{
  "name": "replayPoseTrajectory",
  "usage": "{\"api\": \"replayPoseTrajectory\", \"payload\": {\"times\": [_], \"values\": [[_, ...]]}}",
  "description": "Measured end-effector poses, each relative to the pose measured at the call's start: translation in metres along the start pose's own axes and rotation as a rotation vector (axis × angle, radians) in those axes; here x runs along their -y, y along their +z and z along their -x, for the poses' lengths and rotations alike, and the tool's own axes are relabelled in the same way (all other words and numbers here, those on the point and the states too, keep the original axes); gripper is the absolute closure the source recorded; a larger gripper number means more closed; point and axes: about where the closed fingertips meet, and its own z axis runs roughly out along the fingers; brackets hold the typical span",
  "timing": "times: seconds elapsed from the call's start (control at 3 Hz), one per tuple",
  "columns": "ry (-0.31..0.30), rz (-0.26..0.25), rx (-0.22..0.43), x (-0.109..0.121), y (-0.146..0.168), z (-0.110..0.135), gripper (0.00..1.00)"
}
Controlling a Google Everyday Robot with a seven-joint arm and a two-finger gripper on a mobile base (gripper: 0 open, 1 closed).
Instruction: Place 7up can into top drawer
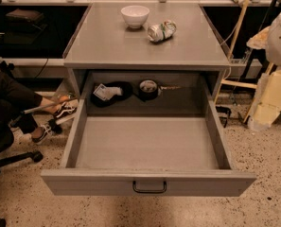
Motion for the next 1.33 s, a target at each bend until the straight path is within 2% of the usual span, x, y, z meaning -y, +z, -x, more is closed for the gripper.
{"api": "replayPoseTrajectory", "payload": {"times": [0.33, 0.67, 1.0, 1.33], "values": [[-0.005, -0.015, 0.014, 0.007, -0.002, 0.008, 0.00], [0.000, -0.034, 0.069, 0.031, 0.000, 0.029, 0.00], [0.023, -0.079, 0.157, 0.056, -0.014, 0.042, 0.00], [0.023, -0.079, 0.157, 0.056, -0.014, 0.042, 0.00]]}}
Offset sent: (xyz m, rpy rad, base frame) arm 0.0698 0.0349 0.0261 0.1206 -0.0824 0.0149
